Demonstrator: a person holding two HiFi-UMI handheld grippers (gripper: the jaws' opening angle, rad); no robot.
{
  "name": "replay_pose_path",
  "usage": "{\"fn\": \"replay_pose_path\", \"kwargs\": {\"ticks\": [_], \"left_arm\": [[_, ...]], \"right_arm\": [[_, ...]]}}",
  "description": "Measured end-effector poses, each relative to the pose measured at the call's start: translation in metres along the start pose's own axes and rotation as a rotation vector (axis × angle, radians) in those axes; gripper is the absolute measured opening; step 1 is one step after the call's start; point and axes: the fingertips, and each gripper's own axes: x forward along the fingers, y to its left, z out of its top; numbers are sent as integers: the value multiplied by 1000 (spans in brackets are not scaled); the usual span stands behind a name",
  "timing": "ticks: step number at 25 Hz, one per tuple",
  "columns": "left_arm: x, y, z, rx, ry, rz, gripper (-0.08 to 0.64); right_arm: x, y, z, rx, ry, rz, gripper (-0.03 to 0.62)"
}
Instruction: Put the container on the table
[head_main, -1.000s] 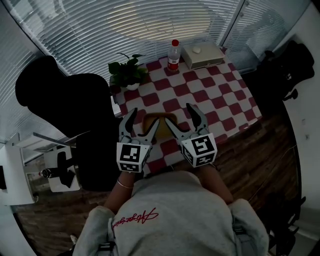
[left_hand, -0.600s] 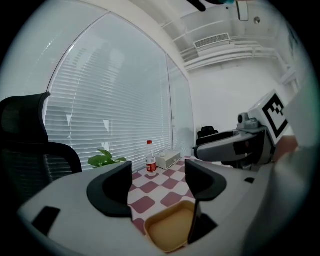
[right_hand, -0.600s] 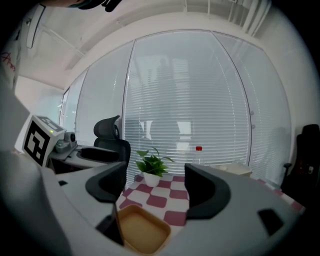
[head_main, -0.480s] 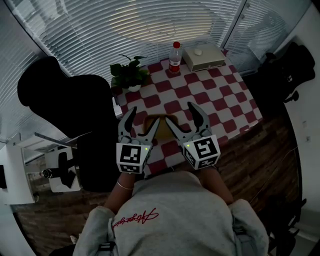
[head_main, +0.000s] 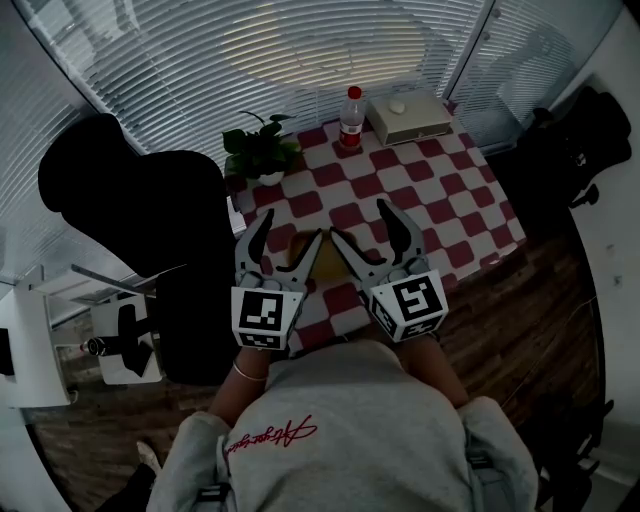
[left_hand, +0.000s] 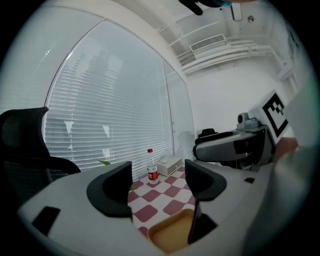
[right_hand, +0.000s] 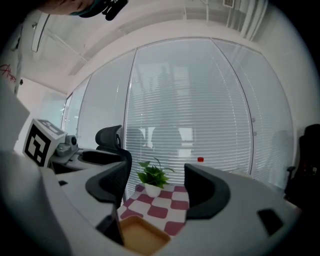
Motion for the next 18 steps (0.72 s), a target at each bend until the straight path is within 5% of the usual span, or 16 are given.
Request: {"fn": "replay_pose_path", "kwargs": {"ticks": [18], "left_arm": [[-12,2,27,-37,-62,5,336]], "right_arm": [[-6,14,24,-8,-51,32,347]]}}
